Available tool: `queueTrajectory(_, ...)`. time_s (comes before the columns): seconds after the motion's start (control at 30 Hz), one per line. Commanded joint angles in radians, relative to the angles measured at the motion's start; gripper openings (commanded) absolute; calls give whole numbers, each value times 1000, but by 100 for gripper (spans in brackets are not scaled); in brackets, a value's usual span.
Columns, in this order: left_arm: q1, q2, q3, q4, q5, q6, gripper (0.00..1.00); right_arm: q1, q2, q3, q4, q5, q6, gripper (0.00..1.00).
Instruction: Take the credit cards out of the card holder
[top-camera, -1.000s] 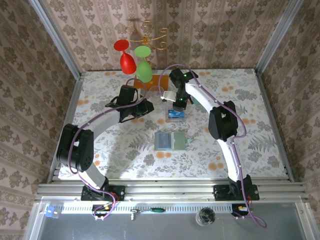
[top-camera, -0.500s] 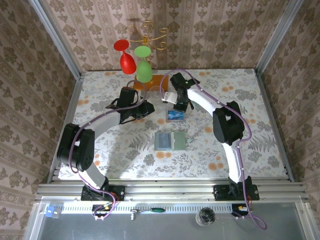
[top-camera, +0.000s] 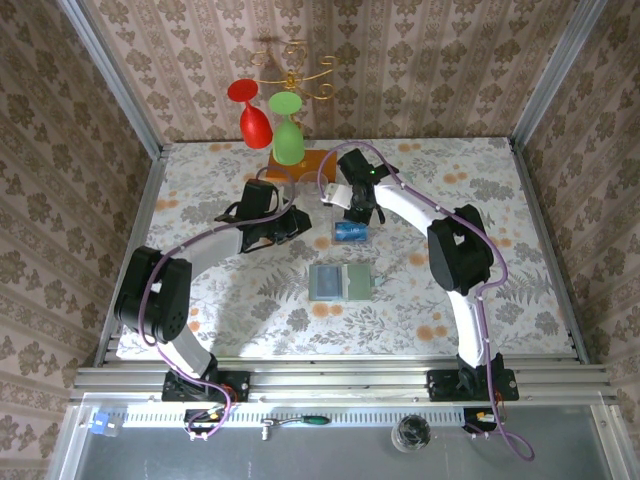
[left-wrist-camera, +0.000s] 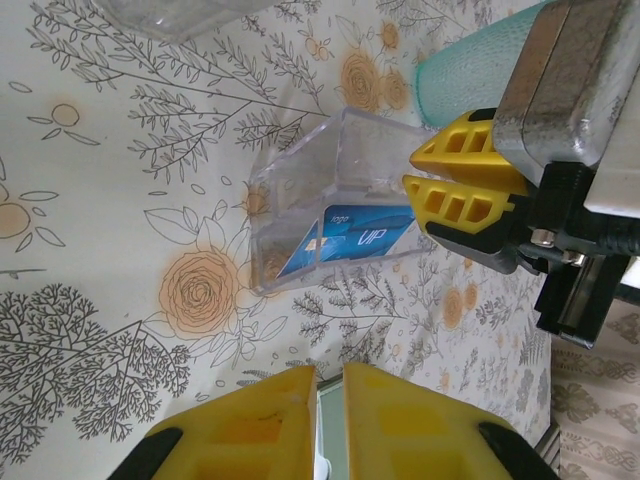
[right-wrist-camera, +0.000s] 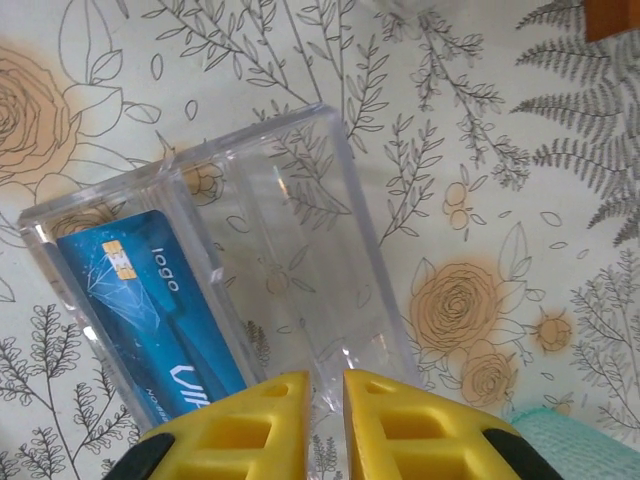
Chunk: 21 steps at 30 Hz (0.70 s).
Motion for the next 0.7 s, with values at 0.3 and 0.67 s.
queueTrajectory(0.3, -25, 9, 0, -27, 10, 27, 18, 38, -184, -103, 86, -14, 304, 20)
queueTrajectory(0.67, -29, -14, -104, -52, 32, 55, 14, 104, -339, -339, 125, -211, 759, 25)
